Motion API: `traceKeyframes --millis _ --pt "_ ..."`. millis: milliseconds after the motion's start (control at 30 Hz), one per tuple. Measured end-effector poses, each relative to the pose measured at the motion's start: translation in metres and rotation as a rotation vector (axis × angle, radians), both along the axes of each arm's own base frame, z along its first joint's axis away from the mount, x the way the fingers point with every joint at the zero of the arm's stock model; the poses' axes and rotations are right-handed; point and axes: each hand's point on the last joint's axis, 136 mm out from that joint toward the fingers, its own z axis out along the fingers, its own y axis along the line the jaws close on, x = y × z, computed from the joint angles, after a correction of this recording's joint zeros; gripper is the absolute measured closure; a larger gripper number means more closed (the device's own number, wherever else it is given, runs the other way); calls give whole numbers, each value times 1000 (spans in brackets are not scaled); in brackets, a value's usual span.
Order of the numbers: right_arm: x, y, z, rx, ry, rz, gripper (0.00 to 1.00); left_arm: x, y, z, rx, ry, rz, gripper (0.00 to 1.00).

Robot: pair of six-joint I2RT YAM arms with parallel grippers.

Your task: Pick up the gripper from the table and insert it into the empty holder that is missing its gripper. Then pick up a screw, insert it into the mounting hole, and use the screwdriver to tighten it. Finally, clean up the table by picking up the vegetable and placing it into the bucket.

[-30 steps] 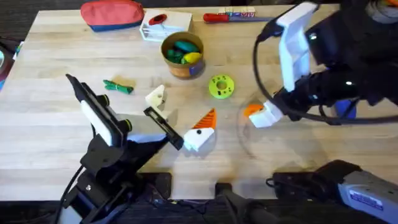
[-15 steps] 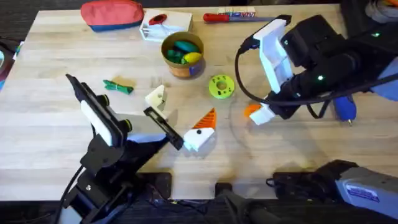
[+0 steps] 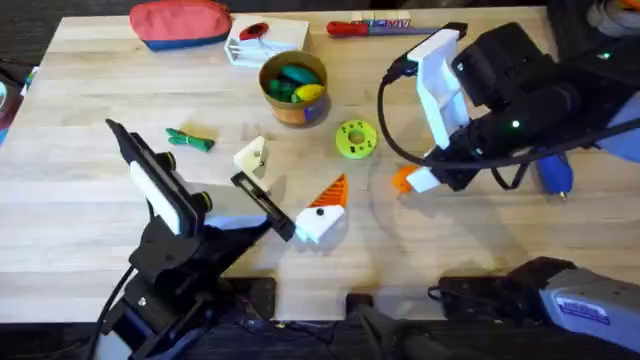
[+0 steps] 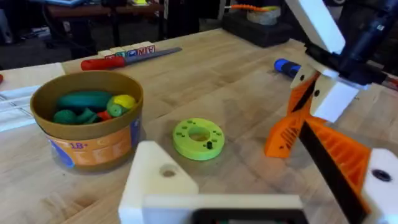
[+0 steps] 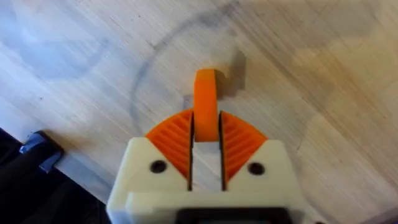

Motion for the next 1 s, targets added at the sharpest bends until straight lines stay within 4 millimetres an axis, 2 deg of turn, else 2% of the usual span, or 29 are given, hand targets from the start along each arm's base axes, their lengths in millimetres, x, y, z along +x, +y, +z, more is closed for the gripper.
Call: traceKeyframes --millis 67,133,300,400,500,600,733,800,867,1000 --pt "0 0 0 2 -1 -1 892 0 0 0 0 0 0 14" --pt "0 1 0 5 -1 0 985 0 0 0 0 0 0 14" --pt "1 1 2 6 -2 0 995 0 0 0 0 0 0 13" --pt "5 2 13 11 -14 -1 996 0 0 0 0 0 0 13" --pt "19 2 40 41 -81 -23 996 0 0 0 0 0 0 13" --pt "44 -5 83 123 -239 -90 996 0 0 0 0 0 0 13" --pt "72 -15 131 355 -402 -196 996 0 0 0 0 0 0 13" --pt "83 -11 145 511 -432 -211 996 0 0 0 0 0 0 14" --pt "85 -2 142 655 -368 -219 996 0 0 0 0 0 0 14" --pt "69 23 107 835 -62 -268 996 0 0 0 0 0 -1 14"
